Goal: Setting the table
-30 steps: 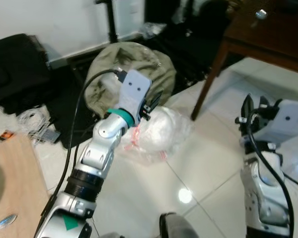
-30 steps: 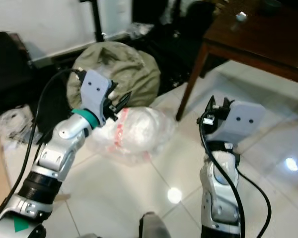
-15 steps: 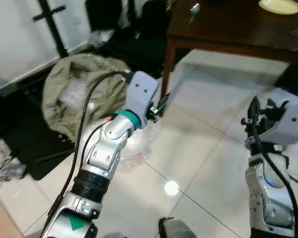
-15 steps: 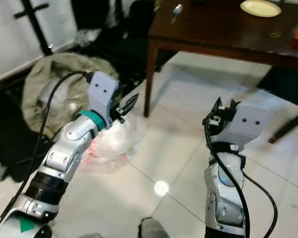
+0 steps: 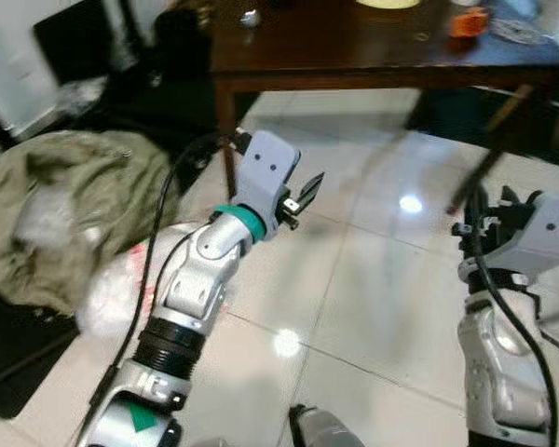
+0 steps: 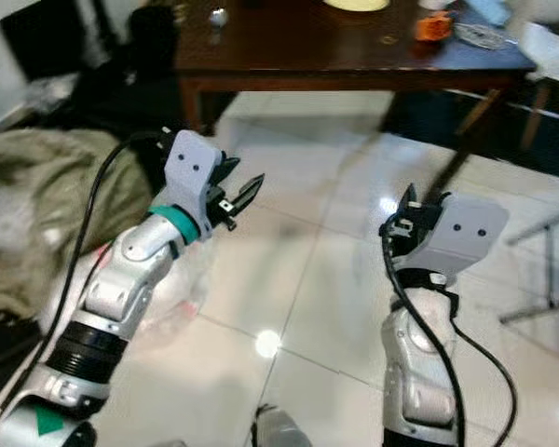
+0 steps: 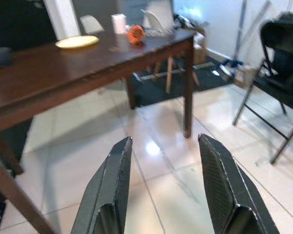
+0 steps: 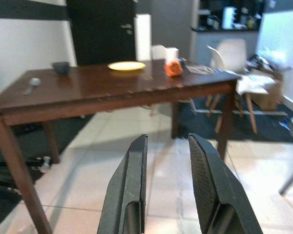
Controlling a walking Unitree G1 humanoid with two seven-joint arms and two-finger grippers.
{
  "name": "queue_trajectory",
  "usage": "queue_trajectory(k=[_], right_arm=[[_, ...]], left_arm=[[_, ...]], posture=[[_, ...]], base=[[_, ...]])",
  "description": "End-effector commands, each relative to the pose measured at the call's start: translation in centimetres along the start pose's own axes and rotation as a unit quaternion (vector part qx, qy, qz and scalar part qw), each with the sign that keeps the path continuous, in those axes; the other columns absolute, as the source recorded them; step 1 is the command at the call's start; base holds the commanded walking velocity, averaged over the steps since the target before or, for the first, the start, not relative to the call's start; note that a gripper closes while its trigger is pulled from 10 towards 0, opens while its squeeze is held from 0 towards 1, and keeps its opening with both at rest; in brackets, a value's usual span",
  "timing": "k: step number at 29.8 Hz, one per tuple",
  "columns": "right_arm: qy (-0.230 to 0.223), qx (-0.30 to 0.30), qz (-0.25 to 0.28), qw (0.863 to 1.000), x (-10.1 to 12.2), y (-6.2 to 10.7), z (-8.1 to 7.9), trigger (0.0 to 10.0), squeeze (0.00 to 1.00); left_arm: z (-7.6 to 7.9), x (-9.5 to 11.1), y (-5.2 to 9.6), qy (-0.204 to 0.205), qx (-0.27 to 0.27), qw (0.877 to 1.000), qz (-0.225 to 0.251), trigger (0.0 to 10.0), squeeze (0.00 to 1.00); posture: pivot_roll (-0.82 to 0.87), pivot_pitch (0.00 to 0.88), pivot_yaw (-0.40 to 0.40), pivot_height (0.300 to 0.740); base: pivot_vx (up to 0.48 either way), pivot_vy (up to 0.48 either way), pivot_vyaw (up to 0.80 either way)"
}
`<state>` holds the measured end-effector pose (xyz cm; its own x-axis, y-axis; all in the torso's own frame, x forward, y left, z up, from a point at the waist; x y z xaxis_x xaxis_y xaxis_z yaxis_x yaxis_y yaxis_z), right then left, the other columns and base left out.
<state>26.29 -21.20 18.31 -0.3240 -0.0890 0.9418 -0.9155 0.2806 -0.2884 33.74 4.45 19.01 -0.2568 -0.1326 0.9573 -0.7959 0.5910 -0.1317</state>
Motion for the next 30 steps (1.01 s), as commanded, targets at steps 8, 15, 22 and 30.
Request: queue_trajectory(k=[8, 15, 22, 30], right_arm=[[-0.002, -0.004, -0.004, 1.0, -0.2, 0.1, 0.1, 10.0, 0.0], [-0.002, -0.004, -0.004, 1.0, -0.2, 0.1, 0.1, 10.0, 0.0], [-0.002, -0.003, -0.004, 1.0, -0.1, 0.1, 0.0, 10.0, 0.0], [0.004, 0.025, -0.015, 1.0, -0.6, 0.1, -1.1, 10.0, 0.0]], left_arm=[[0.1, -0.3, -0.1, 0.014, -0.004, 1.0, -0.005, 10.0, 0.0], [0.3, -0.1, -0.2, 0.017, -0.007, 1.0, 0.0, 10.0, 0.0], [0.3, 0.4, -0.3, 0.012, -0.012, 1.0, 0.02, 10.0, 0.0], [0.2, 0.0, -0.2, 0.007, -0.002, 1.0, 0.012, 10.0, 0.0]], posture=[[-0.06, 0.0, 0.087, 0.74], [-0.06, 0.0, 0.087, 0.74], [-0.07, 0.0, 0.088, 0.74], [-0.07, 0.0, 0.086, 0.74]], base=[[0.0, 0.0, -0.8], [0.0, 0.0, -0.8], [0.039, 0.0, -0.8], [0.428, 0.0, -0.2]])
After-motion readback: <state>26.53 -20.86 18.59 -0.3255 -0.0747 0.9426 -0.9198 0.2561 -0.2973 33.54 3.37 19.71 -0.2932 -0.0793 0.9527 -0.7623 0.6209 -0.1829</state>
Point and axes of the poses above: a point about 5 cm out from each wrist's last joint towards the gripper, its own y axis pointing back from the gripper into the wrist, its own x axis along the axis of the wrist's last joint, z = x × y, the point moved 1 cm from there along -y, pointing out of the wrist towards the gripper, and after that the axes turned 7 degrees about -y, right-handed, at the moved point
